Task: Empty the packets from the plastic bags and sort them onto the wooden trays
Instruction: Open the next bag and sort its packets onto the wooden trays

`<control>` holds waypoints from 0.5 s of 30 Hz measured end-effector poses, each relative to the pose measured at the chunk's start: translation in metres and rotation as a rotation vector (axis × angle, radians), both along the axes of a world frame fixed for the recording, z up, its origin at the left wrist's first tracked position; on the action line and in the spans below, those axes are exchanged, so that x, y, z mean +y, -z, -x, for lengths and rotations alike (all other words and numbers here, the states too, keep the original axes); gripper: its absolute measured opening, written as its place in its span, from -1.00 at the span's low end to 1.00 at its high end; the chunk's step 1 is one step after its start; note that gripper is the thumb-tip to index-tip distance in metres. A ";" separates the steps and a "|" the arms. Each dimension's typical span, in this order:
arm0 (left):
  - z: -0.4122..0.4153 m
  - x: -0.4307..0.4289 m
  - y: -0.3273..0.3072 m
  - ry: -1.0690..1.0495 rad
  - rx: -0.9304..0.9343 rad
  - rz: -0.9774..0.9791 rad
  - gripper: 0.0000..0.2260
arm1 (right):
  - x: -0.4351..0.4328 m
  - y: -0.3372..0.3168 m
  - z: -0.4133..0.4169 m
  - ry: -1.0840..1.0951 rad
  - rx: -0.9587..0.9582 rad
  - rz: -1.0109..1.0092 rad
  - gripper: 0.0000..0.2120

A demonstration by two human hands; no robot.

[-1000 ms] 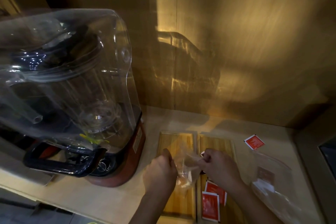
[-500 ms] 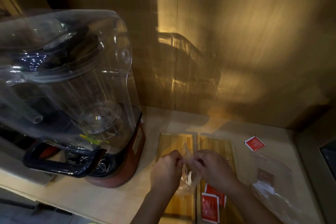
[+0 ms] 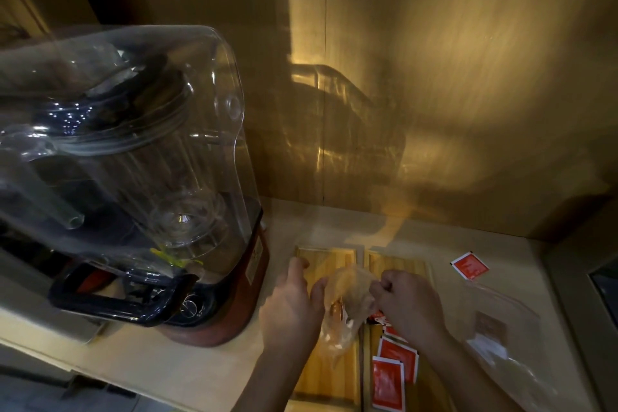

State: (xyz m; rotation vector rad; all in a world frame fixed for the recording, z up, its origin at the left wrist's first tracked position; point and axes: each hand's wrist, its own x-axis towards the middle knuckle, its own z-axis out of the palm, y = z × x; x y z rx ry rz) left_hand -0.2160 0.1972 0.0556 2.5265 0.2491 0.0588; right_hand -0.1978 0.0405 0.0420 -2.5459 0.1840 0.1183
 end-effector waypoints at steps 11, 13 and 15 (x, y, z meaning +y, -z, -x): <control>0.036 -0.029 0.000 0.421 0.344 -0.297 -0.65 | 0.006 0.001 -0.001 0.070 0.051 -0.177 -0.81; 0.034 -0.023 0.004 0.448 0.266 -0.347 -0.70 | 0.005 0.000 -0.003 0.039 0.041 -0.137 -0.88; 0.032 -0.015 0.006 0.518 0.198 -0.379 -0.71 | 0.001 -0.002 -0.007 -0.011 0.042 -0.151 -0.54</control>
